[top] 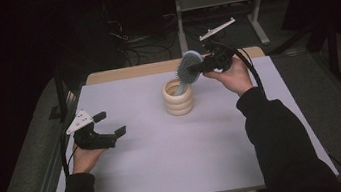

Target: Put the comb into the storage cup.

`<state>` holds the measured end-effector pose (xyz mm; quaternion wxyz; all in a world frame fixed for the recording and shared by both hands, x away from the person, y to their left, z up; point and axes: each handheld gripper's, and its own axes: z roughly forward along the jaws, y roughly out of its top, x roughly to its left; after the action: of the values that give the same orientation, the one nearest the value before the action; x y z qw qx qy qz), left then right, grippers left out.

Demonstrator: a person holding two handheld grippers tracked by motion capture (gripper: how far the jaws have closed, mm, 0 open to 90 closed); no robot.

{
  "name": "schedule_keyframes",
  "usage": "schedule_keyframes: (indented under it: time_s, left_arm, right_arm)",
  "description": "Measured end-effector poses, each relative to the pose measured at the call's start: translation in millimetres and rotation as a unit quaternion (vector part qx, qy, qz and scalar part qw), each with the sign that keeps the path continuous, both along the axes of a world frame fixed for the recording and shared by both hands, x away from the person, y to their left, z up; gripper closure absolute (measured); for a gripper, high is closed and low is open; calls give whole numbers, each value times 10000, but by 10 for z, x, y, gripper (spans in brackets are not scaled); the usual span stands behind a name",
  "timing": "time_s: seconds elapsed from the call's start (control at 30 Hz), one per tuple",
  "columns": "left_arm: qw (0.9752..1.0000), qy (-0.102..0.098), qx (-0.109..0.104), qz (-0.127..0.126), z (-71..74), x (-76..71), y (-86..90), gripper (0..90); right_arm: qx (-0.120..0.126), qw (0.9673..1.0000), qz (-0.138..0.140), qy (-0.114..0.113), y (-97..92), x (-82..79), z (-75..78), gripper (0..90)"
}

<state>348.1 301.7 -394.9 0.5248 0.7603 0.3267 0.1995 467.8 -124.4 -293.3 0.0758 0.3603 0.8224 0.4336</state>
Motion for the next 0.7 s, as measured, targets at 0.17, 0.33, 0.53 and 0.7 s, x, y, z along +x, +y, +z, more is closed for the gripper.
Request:
schedule_keyframes:
  time_s: [0.17, 0.33, 0.53, 0.7]
  left_arm:
    - [10000, -27, -80, -10, 12, -8, -8, 0]
    - [9999, -23, -110, 4, 16, -9, -4, 0]
    - [9999, 6, -113, -8, 2, -2, -13, 0]
    - [9999, 26, -146, 16, 3, 6, 4, 0]
  right_arm:
    - [27, 9999, 19, 115, 7, 34, -76, 560]
    - [123, 9995, -13, 288, -3, 84, -166, 556]
    - [200, 9991, -31, 379, 25, 115, -197, 547]
    - [160, 9990, -123, 398, 43, 125, -202, 493]
